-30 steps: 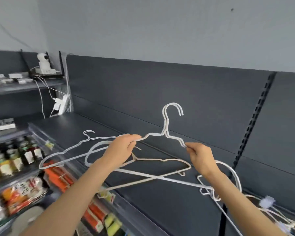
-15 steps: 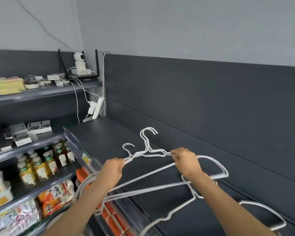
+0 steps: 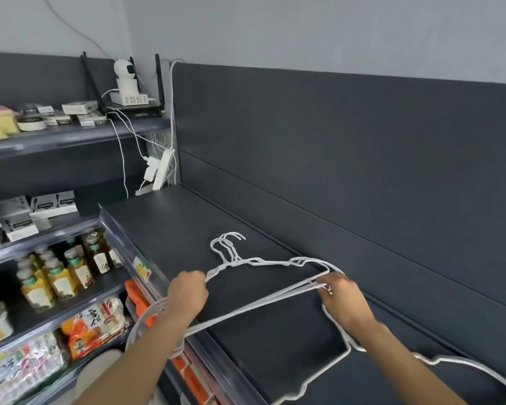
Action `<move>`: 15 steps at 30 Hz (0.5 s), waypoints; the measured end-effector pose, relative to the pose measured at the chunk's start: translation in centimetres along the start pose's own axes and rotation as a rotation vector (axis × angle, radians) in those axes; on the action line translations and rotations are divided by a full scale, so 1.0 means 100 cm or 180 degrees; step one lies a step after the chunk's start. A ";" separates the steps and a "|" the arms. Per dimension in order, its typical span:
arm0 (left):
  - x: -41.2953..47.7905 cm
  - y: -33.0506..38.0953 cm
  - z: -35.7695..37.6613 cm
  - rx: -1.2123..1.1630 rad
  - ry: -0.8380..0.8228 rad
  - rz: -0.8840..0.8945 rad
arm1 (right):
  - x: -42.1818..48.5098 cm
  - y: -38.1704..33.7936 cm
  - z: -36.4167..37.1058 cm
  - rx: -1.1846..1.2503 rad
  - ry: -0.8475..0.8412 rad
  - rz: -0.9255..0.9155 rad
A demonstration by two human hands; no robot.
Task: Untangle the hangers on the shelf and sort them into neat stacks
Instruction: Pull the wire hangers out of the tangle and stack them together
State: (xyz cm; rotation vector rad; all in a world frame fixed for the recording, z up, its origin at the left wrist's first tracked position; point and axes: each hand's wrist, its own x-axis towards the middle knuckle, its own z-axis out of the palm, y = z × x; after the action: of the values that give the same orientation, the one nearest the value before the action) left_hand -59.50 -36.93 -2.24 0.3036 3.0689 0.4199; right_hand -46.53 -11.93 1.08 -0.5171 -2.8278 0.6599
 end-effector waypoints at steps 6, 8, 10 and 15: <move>-0.011 0.018 0.006 0.0382 0.0282 0.0237 | -0.004 0.004 0.005 0.0034 -0.0058 -0.0051; -0.016 0.030 0.003 0.0280 0.0319 0.0372 | -0.008 0.007 0.004 0.0055 -0.0048 -0.0042; -0.023 0.044 0.000 0.0217 0.0345 0.0566 | -0.014 0.009 0.001 0.0047 -0.0071 -0.0004; -0.048 0.087 0.003 0.0101 0.0135 0.1140 | -0.037 0.025 -0.007 -0.0154 0.0016 0.0009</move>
State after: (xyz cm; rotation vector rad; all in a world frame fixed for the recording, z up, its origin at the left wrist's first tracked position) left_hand -53.15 -29.63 -0.18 0.8624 3.0624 0.3906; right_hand -42.17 -10.95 0.18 -0.5301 -2.8450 0.5909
